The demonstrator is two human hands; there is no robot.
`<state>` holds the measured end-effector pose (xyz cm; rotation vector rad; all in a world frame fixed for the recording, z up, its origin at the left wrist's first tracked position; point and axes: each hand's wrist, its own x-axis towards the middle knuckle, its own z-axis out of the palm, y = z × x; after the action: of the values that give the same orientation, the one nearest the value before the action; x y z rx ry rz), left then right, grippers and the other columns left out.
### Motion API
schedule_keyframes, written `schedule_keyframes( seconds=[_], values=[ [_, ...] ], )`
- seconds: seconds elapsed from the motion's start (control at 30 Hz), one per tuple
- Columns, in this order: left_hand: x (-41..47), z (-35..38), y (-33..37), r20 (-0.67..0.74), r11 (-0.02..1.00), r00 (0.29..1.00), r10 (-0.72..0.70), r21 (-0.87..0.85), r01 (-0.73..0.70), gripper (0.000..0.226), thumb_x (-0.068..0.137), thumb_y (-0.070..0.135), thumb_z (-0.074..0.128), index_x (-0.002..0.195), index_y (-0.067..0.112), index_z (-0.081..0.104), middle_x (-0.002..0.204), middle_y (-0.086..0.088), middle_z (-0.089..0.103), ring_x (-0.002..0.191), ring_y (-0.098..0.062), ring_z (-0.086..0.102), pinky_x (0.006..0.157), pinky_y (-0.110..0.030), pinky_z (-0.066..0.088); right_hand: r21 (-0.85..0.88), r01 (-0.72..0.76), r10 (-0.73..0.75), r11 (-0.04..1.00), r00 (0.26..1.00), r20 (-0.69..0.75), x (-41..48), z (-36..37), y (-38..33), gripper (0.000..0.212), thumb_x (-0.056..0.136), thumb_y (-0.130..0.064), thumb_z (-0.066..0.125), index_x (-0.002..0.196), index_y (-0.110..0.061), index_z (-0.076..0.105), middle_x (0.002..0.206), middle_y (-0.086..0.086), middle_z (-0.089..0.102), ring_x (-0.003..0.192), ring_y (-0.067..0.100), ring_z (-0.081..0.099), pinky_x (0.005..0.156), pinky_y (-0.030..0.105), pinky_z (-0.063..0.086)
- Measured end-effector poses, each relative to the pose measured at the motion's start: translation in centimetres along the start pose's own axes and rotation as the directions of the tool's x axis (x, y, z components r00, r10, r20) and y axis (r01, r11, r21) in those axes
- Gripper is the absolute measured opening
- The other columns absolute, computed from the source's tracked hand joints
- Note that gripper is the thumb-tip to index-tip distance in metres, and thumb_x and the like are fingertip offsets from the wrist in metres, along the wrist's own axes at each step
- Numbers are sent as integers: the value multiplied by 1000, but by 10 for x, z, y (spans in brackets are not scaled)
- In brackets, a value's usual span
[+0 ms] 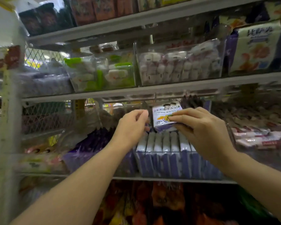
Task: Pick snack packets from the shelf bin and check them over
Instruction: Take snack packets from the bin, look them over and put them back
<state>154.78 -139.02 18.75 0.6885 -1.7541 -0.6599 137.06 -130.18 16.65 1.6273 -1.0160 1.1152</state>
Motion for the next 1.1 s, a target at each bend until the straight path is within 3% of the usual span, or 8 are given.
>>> schedule_keyframes(
  seconds=[0.07, 0.17, 0.33, 0.53, 0.67, 0.8, 0.97, 1.1],
  values=[
    [-21, 0, 4, 174, 910, 950, -258, -285, 300, 41, 100, 49, 40, 93, 19, 69, 83, -1, 74, 63, -13, 69, 68, -33, 57, 134, 26, -21, 991, 999, -40, -15, 0, -21, 21, 91, -26, 62, 103, -17, 76, 107, -2, 72, 85, 25, 66, 74, 35, 55],
    [-49, -11, -8, 329, 716, 891, -313, -535, 449, 48, 91, 53, 48, 106, 13, 69, 102, -11, 75, 84, -23, 73, 70, -35, 60, 286, 60, -58, 956, 998, -17, -41, 9, -53, 24, 92, -24, 61, 110, -13, 73, 117, 5, 67, 97, 26, 64, 85, 35, 53],
    [-96, -37, -46, 19, 810, 946, -323, -512, 287, 26, 97, 31, 54, 111, 11, 66, 101, -13, 75, 87, -28, 73, 76, -42, 59, 601, -178, 44, 779, 972, 230, -88, 31, -94, 38, 87, -20, 68, 124, -13, 63, 135, 4, 55, 116, 14, 59, 96, 34, 52],
    [-157, -62, -107, -67, 965, 975, -214, -172, 200, 47, 81, 53, 63, 112, 18, 62, 106, -1, 74, 98, -18, 71, 88, -41, 56, 690, -696, 296, 199, 714, 635, -113, 72, -145, 41, 89, -43, 60, 127, -26, 57, 118, -9, 68, 109, 4, 63, 93, 33, 52],
    [-184, -52, -143, -58, 954, 969, -241, -197, 225, 45, 81, 53, 58, 108, 17, 61, 101, 0, 75, 95, -16, 72, 79, -31, 57, 570, -814, 337, -113, 509, 792, -124, 97, -164, 25, 96, -34, 53, 101, -16, 69, 98, 8, 75, 97, 24, 70, 85, 44, 56],
    [-198, -39, -164, -82, 936, 956, -283, -242, 256, 41, 83, 49, 58, 112, 19, 59, 105, 0, 74, 97, -15, 71, 80, -30, 58, 446, -810, 272, -381, 363, 891, -140, 112, -167, 32, 92, -31, 53, 105, -7, 69, 97, 17, 74, 95, 34, 70, 87, 48, 56],
    [-199, -34, -172, -38, 925, 951, -306, -248, 287, 34, 84, 47, 58, 111, 27, 58, 106, 3, 73, 99, -16, 71, 83, -37, 58, 408, -782, 289, -471, 301, 909, -153, 118, -162, 31, 89, -30, 57, 103, -6, 70, 98, 15, 74, 86, 24, 72, 74, 34, 60],
    [-197, -38, -171, 13, 873, 929, -370, -339, 352, 15, 96, 32, 55, 104, 24, 66, 98, -3, 76, 89, -19, 73, 66, -26, 57, 406, -798, 327, -446, 277, 904, -157, 118, -157, 25, 93, -25, 56, 97, -6, 71, 93, 17, 75, 85, 28, 73, 78, 39, 59]
  ],
)
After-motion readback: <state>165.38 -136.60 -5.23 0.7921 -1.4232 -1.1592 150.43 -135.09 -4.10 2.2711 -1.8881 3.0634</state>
